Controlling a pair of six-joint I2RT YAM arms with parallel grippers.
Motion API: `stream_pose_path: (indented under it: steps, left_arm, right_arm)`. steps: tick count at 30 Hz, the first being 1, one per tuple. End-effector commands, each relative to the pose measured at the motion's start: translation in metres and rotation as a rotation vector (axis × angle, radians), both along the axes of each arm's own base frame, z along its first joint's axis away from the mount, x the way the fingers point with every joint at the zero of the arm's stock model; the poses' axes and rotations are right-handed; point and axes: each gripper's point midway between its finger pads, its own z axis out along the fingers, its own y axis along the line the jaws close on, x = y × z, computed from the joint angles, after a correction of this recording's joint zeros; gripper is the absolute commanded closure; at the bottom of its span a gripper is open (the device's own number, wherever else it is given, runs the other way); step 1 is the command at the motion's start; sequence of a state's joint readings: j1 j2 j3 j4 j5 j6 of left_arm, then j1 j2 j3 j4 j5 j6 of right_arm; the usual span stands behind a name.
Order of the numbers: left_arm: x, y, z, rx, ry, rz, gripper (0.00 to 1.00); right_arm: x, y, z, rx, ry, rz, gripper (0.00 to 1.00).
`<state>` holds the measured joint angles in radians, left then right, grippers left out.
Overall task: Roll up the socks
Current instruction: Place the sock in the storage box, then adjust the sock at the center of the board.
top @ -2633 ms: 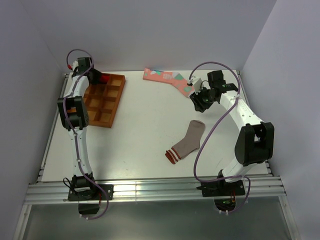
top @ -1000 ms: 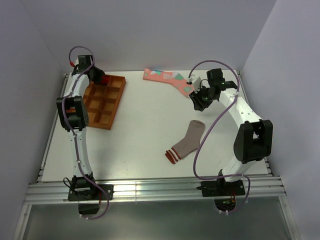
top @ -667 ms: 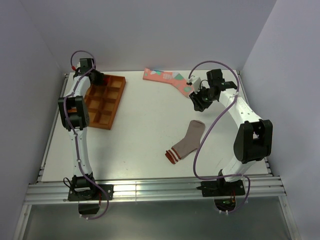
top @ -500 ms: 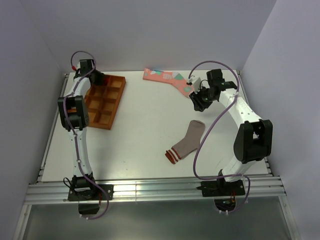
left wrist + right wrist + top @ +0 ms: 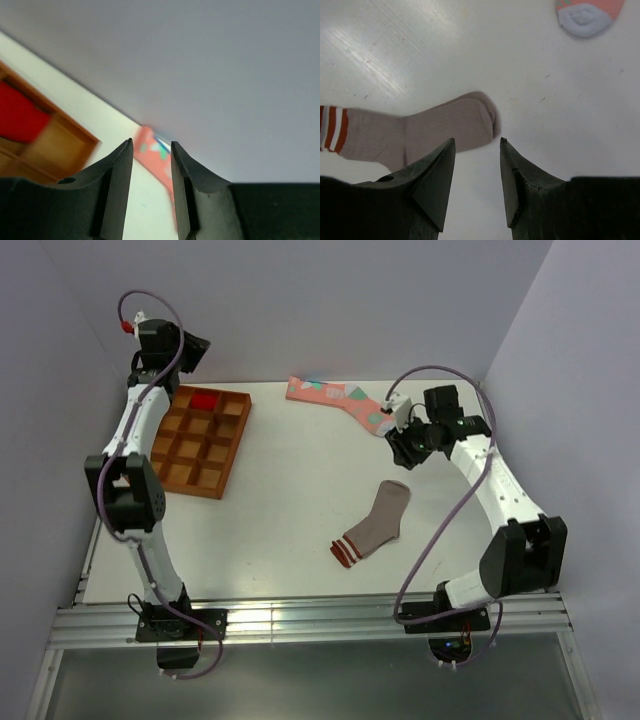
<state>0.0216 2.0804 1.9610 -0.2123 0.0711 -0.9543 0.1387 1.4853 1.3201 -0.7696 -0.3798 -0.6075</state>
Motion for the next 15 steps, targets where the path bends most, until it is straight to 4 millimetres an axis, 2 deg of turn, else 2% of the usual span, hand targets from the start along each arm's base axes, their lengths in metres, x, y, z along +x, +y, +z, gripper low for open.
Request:
stream_pose_path:
  steps: [1, 2, 3, 4, 5, 6, 7, 8, 9, 10, 11, 12, 13, 14, 15]
  left_arm:
    - [-0.052, -0.044, 0.039, -0.002, -0.052, -0.081, 0.59]
    - [-0.075, -0.048, 0.064, -0.016, -0.096, -0.099, 0.59]
    - [-0.091, -0.051, 0.038, -0.022, -0.048, -0.103, 0.59]
    - [-0.103, -0.06, 0.045, -0.029, -0.074, -0.12, 0.58]
    - [-0.127, -0.064, 0.071, -0.035, -0.129, -0.138, 0.58]
    - [-0.141, -0.068, 0.054, -0.035, -0.097, -0.155, 0.57]
    - [-0.154, -0.077, 0.058, -0.037, -0.109, -0.179, 0.57]
    - [-0.175, -0.079, 0.077, -0.04, -0.151, -0.194, 0.57]
    - [-0.187, -0.082, 0.064, -0.041, -0.129, -0.205, 0.56]
    - [-0.198, -0.088, 0.068, -0.047, -0.144, -0.226, 0.56]
    - [-0.215, -0.089, 0.083, -0.056, -0.189, -0.241, 0.56]
    - [-0.224, -0.09, 0.075, -0.06, -0.175, -0.249, 0.56]
    - [-0.231, -0.091, 0.077, -0.063, -0.184, -0.255, 0.55]
    - [-0.245, -0.091, 0.09, -0.066, -0.221, -0.261, 0.55]
    - [-0.252, -0.092, 0.085, -0.069, -0.213, -0.268, 0.55]
  right_arm:
    - [-0.041, 0.004, 0.007, -0.016, 0.013, 0.0, 0.52]
    - [-0.055, 0.007, -0.004, -0.031, 0.043, 0.014, 0.52]
    - [-0.071, 0.019, -0.004, -0.033, 0.042, 0.052, 0.51]
    - [-0.081, 0.023, -0.008, -0.045, 0.049, 0.067, 0.51]
    - [-0.097, 0.027, -0.023, -0.061, 0.085, 0.088, 0.51]
    - [-0.111, 0.041, -0.024, -0.056, 0.078, 0.132, 0.51]
    - [-0.12, 0.046, -0.027, -0.061, 0.081, 0.153, 0.51]
    - [-0.129, 0.048, -0.038, -0.082, 0.098, 0.164, 0.5]
    - [-0.135, 0.054, -0.041, -0.08, 0.102, 0.176, 0.5]
    - [-0.145, 0.064, -0.045, -0.087, 0.112, 0.217, 0.49]
    - [-0.151, 0.069, -0.049, -0.087, 0.129, 0.236, 0.49]
    - [-0.156, 0.073, -0.056, -0.094, 0.167, 0.239, 0.49]
    - [-0.164, 0.082, -0.06, -0.099, 0.19, 0.275, 0.49]
    - [-0.169, 0.087, -0.064, -0.1, 0.211, 0.293, 0.49]
    - [-0.174, 0.093, -0.07, -0.102, 0.243, 0.296, 0.49]
